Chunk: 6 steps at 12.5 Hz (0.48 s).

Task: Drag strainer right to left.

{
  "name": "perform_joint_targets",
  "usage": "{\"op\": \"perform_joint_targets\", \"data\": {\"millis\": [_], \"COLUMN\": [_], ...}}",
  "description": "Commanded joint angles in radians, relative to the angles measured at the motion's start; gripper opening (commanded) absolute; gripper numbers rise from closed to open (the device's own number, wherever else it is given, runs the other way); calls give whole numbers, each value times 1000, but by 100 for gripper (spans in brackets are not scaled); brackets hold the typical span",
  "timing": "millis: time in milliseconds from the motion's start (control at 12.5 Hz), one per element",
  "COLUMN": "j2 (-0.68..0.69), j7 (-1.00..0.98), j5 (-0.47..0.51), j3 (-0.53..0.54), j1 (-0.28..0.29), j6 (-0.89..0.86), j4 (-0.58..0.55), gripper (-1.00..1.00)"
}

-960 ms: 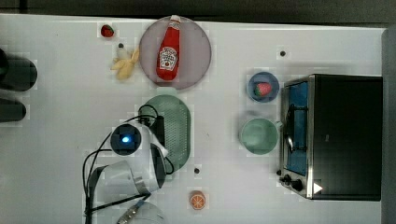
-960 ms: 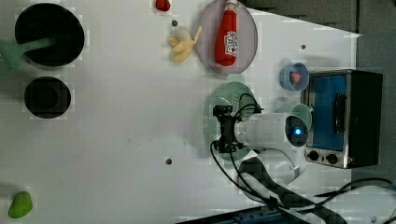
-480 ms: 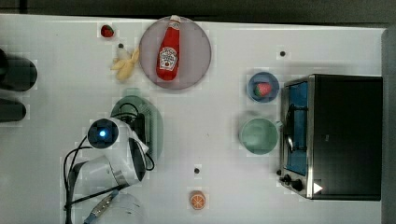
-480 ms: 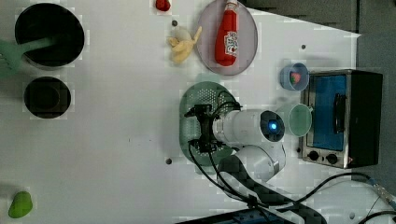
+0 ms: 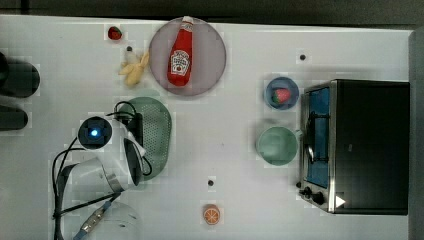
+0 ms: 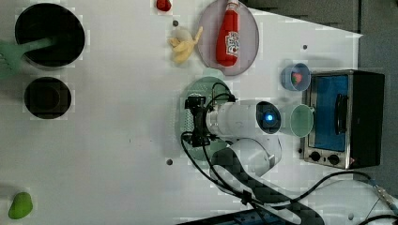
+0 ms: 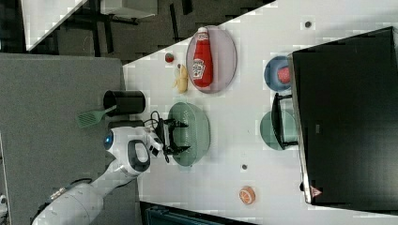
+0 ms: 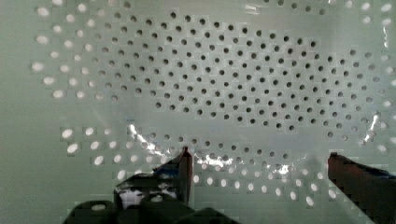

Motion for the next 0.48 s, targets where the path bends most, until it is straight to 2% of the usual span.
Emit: {"op": "perform_joint_targets", "data": {"millis": [80,480], "j2": [24,63], "j7": [146,173], "j5": [22,26], "j3": [14,14], "j1": [96,147], "j6": [1,-12], "j4": [57,127], "gripper": [100,100]}}
